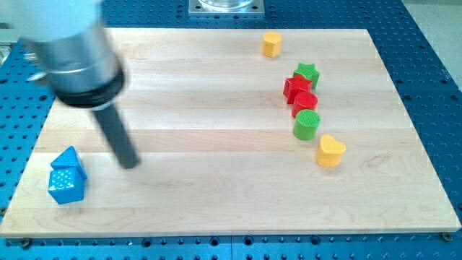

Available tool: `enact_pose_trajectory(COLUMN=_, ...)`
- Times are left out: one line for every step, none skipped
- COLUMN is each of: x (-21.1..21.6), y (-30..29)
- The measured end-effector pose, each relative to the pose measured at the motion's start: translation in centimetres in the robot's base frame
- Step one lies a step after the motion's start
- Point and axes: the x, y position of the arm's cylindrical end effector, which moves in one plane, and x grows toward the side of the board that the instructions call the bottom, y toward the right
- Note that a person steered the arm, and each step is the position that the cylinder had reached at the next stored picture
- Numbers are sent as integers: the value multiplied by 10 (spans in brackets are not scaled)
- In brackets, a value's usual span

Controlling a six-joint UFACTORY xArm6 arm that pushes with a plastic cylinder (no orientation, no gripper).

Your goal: Move the yellow hexagon to the top center of the board

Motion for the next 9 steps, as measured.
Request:
enact_pose_trajectory(x=-52, y=97)
enact_pose_trajectory(x=-89, y=119)
enact_pose_trajectory(x=-89, y=119)
enact_pose_trajectory(x=-90, y=121)
enact_pose_trajectory(x=-148, y=145)
enact_pose_trajectory(x=-197, y=227)
enact_pose_trajectory(x=-240, y=271)
enact_pose_trajectory(x=-279, y=212)
enact_pose_trajectory(x=-298, y=119)
